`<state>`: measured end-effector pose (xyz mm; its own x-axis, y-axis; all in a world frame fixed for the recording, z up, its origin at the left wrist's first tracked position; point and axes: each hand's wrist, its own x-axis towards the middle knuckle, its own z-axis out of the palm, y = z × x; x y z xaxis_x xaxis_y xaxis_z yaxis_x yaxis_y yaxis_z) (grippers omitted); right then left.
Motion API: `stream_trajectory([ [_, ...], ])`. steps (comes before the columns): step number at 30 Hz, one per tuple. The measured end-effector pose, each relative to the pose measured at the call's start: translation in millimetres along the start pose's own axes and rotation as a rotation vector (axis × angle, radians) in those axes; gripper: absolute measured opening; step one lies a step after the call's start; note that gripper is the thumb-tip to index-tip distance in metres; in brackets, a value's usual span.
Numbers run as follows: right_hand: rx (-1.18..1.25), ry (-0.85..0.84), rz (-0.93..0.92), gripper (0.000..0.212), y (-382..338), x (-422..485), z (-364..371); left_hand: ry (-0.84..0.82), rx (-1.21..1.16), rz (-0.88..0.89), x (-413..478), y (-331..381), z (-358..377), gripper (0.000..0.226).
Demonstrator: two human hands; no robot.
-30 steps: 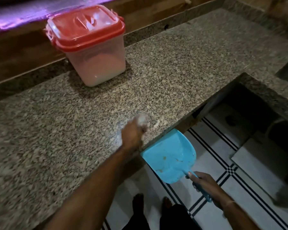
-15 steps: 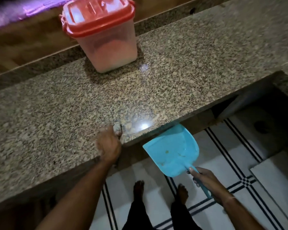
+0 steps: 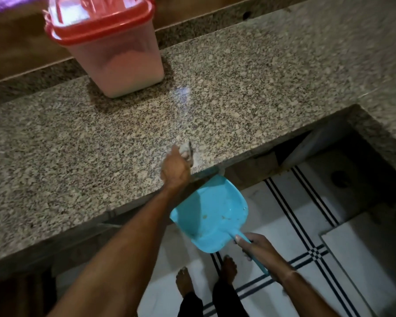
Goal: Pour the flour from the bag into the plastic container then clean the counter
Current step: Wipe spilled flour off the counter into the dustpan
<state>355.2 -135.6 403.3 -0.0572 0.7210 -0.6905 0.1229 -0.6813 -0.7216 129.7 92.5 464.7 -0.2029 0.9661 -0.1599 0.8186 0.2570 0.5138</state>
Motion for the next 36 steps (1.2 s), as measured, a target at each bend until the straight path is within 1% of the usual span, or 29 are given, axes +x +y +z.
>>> stream_trajectory([
  [2,0.008,-0.008,-0.019,0.054,-1.4,1.3,-6.8,0.014,-0.038,-0.035,7.1,-15.2,-12.7,0.024],
  [4,0.0,-0.008,-0.027,0.053,-5.0,5.0,-10.4,0.019,-0.047,0.027,14.1,-24.1,-21.8,0.026],
  [6,0.008,-0.009,-0.033,0.052,-7.8,10.1,-11.7,-0.043,-0.047,0.201,17.3,-23.3,-21.5,0.028],
  [8,0.012,-0.016,-0.043,0.048,-12.4,13.8,-9.7,-0.115,0.005,0.384,14.7,-19.3,-13.7,0.03],
  [10,0.029,-0.013,-0.038,0.043,-14.3,17.6,-4.4,-0.135,0.059,0.494,7.7,-17.3,-4.4,0.03],
  [13,0.052,0.012,-0.024,0.043,-15.0,25.3,8.8,-0.103,0.162,0.674,-1.0,-16.3,-1.7,0.029],
  [16,0.046,0.026,-0.035,0.027,-18.2,28.1,20.0,-0.123,0.217,0.767,-4.7,-13.5,-6.8,0.031],
  [18,0.061,0.027,-0.05,0.022,-19.8,26.5,24.8,-0.126,0.313,0.775,-2.9,-13.6,-4.1,0.02],
  [19,0.079,0.023,-0.058,0.025,-19.9,25.3,25.9,-0.136,0.359,0.745,-1.4,-12.6,-1.9,0.017],
  [21,0.099,0.012,-0.07,0.03,-19.3,24.6,27.6,-0.164,0.409,0.659,3.5,-6.9,1.4,0.02],
  [23,0.096,0.014,-0.064,0.034,-20.6,23.9,28.2,-0.238,0.423,0.56,8.8,4.0,-0.1,0.021],
  [24,0.092,0.017,-0.058,0.034,-22.1,24.0,29.2,-0.277,0.436,0.532,10.7,8.0,-1.6,0.02],
  [26,0.082,0.026,-0.065,0.032,-25.3,24.5,31.4,-0.296,0.416,0.526,8.6,10.1,-4.4,0.022],
  [29,0.057,0.041,-0.086,0.029,-28.0,24.0,34.9,-0.208,0.255,0.551,-10.2,1.6,-8.2,0.03],
  [30,0.056,0.045,-0.088,0.029,-27.4,24.9,35.4,-0.153,0.242,0.571,-19.5,-1.9,-7.5,0.028],
  [32,0.064,0.047,-0.081,0.028,-26.9,26.9,35.3,-0.051,0.308,0.642,-36.4,-10.6,-1.3,0.015],
  [33,0.069,0.048,-0.076,0.028,-26.8,28.6,35.3,-0.033,0.312,0.657,-43.2,-13.8,2.1,0.015],
  [34,0.075,0.049,-0.073,0.027,-27.4,30.4,35.3,-0.049,0.283,0.669,-43.8,-20.6,7.5,0.015],
  [35,0.077,0.049,-0.07,0.027,-29.5,31.8,35.4,-0.066,0.224,0.668,-45.3,-21.8,6.4,0.016],
  [36,0.077,0.044,-0.069,0.027,-31.1,33.4,35.3,-0.08,0.141,0.656,-41.5,-23.0,2.8,0.022],
])
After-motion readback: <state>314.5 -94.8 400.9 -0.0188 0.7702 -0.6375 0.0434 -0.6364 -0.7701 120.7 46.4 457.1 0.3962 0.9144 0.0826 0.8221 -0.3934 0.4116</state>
